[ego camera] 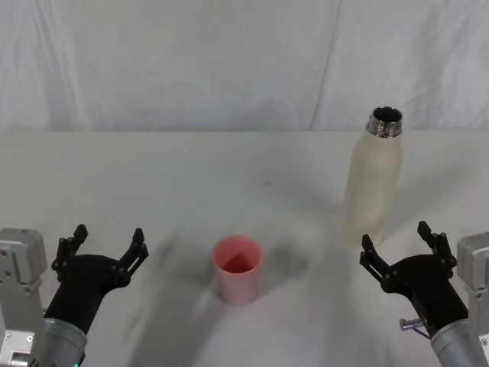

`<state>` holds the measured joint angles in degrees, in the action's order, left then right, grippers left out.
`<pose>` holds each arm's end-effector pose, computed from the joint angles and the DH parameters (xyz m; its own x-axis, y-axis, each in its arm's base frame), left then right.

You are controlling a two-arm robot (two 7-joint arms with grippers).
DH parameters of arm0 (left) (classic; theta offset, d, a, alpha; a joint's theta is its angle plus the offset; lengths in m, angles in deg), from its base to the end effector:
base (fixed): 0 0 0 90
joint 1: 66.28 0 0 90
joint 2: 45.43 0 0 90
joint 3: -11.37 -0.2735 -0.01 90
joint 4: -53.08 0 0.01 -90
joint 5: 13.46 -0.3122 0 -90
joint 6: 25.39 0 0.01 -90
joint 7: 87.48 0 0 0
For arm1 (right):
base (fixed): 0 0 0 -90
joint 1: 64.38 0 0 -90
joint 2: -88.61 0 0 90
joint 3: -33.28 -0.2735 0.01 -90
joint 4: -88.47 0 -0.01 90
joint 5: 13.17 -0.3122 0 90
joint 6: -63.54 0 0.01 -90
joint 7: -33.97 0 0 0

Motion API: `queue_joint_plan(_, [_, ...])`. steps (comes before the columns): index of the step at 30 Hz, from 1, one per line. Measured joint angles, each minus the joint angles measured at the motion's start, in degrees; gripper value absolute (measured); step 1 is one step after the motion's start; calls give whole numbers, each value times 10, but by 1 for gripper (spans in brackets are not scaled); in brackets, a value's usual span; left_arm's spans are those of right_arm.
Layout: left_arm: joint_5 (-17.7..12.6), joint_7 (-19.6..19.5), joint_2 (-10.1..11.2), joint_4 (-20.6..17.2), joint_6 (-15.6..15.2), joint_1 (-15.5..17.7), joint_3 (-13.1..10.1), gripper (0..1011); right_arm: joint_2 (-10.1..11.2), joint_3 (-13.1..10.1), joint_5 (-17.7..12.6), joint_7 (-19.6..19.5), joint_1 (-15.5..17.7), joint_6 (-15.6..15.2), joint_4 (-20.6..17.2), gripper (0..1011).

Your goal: Grasp the thermos with one hand and pour water into the cup lid.

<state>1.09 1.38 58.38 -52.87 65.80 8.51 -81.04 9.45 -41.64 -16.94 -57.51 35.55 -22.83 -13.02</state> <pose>0.2605 0.0333 -0.2698 0.1244 0.9917 -0.0327 -0.9921 0.1239 -0.0176 0.2718 0.0426 -0.2817 0.2636 -0.9623 0.0674 0.9625 0.2670 0.0473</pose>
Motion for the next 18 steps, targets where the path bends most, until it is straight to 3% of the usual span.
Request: queue_joint_plan(18, [0, 0, 0, 0, 0, 0, 0, 1001, 0, 0, 0, 0, 0, 0, 0, 1000])
